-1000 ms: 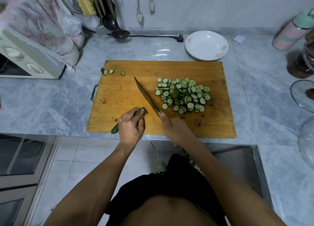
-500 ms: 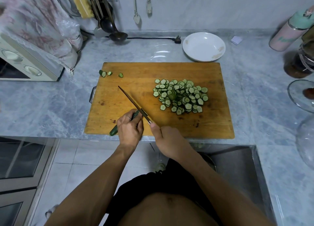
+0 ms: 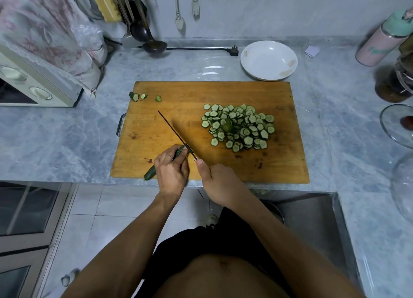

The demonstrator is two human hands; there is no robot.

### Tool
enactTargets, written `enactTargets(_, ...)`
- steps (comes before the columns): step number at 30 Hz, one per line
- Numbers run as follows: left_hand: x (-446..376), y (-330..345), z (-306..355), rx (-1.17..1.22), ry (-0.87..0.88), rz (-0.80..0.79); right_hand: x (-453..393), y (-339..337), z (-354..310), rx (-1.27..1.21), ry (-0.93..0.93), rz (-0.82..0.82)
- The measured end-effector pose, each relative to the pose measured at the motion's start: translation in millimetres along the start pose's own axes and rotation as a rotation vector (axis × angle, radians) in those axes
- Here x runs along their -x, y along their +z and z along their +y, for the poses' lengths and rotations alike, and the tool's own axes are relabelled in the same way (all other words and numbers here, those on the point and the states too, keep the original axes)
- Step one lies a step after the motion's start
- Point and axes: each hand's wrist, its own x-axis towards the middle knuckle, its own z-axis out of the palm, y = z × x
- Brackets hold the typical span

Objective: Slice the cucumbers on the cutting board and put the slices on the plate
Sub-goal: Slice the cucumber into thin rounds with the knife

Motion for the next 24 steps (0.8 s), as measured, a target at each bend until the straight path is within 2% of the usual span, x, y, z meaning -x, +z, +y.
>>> enactTargets(5, 1, -1, 3, -0.003, 0.002, 0.005, -13, 7, 0, -0.031, 0.047, -0.015)
enactTargets(9, -1, 0, -2, 0.019, -0.001, -0.002, -13, 9, 2, -0.023, 0.017, 0.009)
enactTargets(15, -4, -3, -4, 0.069, 0.005, -0.020, -14, -14, 6, -0.051, 0.014, 0.016)
enactTargets(24, -4, -6, -6, -0.003, 0.042, -0.064, 4, -9, 8, 0.065, -0.041, -0.017)
